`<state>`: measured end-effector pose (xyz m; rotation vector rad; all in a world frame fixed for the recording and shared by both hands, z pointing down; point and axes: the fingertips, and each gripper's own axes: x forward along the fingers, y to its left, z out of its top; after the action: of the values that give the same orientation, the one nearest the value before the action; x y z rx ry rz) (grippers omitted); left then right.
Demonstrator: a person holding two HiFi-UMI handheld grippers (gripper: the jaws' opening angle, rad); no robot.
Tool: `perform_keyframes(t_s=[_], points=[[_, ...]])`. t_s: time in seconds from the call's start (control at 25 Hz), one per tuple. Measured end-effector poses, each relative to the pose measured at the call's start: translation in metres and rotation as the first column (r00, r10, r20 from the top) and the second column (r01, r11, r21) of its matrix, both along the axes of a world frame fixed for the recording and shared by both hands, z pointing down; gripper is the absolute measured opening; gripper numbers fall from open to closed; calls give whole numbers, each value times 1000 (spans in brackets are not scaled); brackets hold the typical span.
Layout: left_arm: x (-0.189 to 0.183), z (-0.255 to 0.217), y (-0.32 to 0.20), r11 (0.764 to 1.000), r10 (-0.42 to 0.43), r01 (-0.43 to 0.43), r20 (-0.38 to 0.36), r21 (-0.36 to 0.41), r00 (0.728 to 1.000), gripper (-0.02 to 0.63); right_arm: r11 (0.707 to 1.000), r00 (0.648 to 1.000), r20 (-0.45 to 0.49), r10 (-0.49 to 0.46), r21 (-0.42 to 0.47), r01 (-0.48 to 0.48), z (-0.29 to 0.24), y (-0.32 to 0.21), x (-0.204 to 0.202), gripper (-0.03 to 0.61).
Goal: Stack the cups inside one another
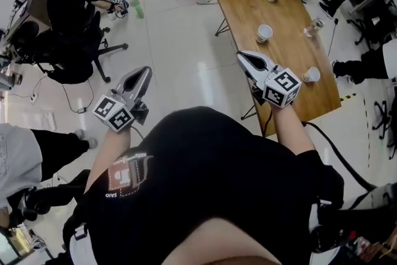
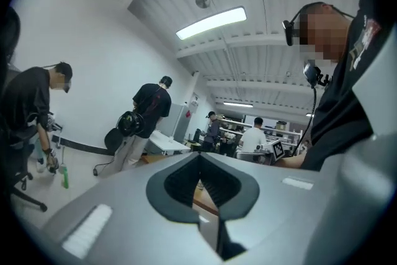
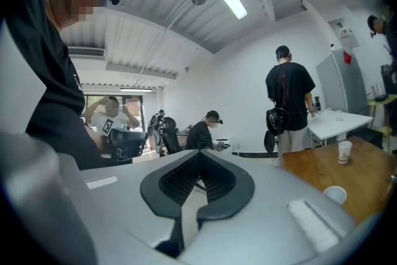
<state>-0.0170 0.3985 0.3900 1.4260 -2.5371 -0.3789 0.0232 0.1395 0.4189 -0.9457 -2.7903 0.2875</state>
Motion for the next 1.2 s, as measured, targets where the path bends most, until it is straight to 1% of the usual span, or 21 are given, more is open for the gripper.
perform_keyframes(t_s=[0.08, 0.12, 0.2, 0.28, 0.4, 0.44, 0.52, 0.6, 0.68, 0.72, 0.8, 0.84, 0.96, 1.08, 1.12, 1.16, 1.2], points=[[-40, 1, -2, 997, 82, -82, -4, 1, 997, 2, 996, 996, -11, 86, -12, -86, -2, 1, -23, 14], [-56, 2, -6, 991, 132, -132, -10, -7, 991, 2, 991, 992, -18, 128, -22, -129, -2, 1, -30, 14], [-89, 4, -21, 969, 243, -244, -11, -37, 970, 2, 974, 974, -27, 223, -34, -224, 0, -6, -38, 15], [-123, 7, -44, 942, 330, -330, -8, -53, 944, 2, 948, 949, -39, 314, -43, -316, 1, -20, -46, 15], [-162, 8, -83, 920, 390, -390, -13, -26, 921, 2, 926, 925, -51, 376, -22, -377, 7, -46, -56, 14], [-172, 9, -99, 912, 409, -409, -16, -21, 912, 2, 914, 914, -51, 403, -22, -405, 10, -61, -58, 14], [-190, 16, -136, 890, 454, -455, -20, -25, 891, 2, 883, 883, -47, 467, -32, -468, 15, -95, -61, 14], [-207, 25, -175, 871, 490, -490, -22, -33, 872, 2, 858, 859, -40, 511, -37, -512, 22, -129, -67, 14], [-220, 29, -215, 849, 526, -526, -14, -39, 850, 2, 841, 842, -31, 538, -46, -539, 25, -160, -77, 15], [-223, 28, -234, 835, 549, -548, -7, -52, 836, 2, 836, 837, -26, 546, -46, -547, 25, -173, -80, 14], [-228, 24, -269, 800, 597, -595, 1, -85, 802, 2, 822, 823, -20, 568, -39, -568, 25, -197, -86, 15], [-233, 22, -287, 780, 622, -619, 3, -89, 783, 2, 806, 807, -19, 590, -40, -590, 25, -210, -88, 15], [-244, 26, -338, 708, 704, -702, -7, -75, 711, 2, 744, 745, -26, 666, -46, -666, 27, -240, -90, 15], [-255, 38, -382, 634, 770, -770, -25, -72, 637, 2, 689, 690, -41, 722, -38, -724, 34, -262, -92, 15], [-260, 42, -394, 608, 791, -791, -30, -71, 611, 2, 666, 667, -50, 743, -37, -745, 38, -269, -93, 15], [-265, 48, -406, 576, 814, -814, -36, -69, 579, 2, 635, 636, -60, 770, -33, -772, 42, -275, -93, 15], [-270, 54, -420, 535, 842, -842, -44, -61, 538, 2, 595, 595, -68, 801, -25, -803, 44, -280, -92, 15]])
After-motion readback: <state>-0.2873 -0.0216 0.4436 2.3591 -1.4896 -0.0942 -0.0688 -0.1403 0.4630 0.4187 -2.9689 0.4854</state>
